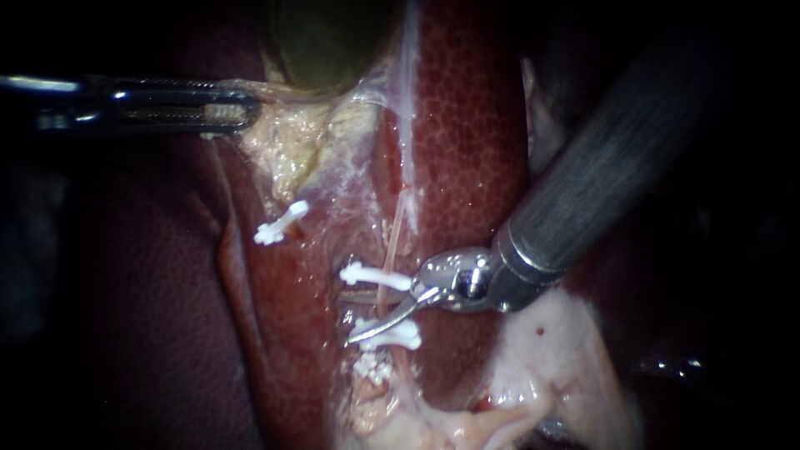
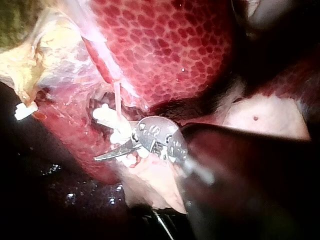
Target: Go to the cutting position right tube
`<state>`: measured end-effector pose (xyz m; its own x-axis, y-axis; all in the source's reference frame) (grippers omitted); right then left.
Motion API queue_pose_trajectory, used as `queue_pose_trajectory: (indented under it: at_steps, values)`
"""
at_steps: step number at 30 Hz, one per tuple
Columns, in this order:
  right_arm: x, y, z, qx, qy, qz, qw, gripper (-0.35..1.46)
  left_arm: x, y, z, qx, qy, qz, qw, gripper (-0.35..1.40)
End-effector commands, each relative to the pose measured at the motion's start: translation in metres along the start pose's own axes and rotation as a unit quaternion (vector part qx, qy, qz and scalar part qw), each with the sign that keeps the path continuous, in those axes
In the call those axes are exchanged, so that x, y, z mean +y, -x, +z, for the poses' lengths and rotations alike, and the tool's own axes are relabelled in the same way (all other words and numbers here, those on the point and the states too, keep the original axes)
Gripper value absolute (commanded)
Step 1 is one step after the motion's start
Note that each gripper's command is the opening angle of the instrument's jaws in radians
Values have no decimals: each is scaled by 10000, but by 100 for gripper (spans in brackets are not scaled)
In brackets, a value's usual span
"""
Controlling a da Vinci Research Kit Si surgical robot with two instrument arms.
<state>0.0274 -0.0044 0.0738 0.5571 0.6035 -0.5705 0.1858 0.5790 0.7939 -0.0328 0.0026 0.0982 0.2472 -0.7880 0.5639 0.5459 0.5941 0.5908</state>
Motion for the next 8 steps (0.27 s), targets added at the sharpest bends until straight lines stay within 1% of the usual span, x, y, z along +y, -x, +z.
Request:
queue_pose_trajectory:
  at_steps: [1, 8]
  values:
    - [0, 1, 0, -3, 0, -4, 10000, 98, 0, 0, 0, 1, 1, -1, 10000, -35]
    - [1, 3, 1, -8, -1, -12, 10000, 100, 0, 0, 0, 1, 1, 0, 10000, -35]
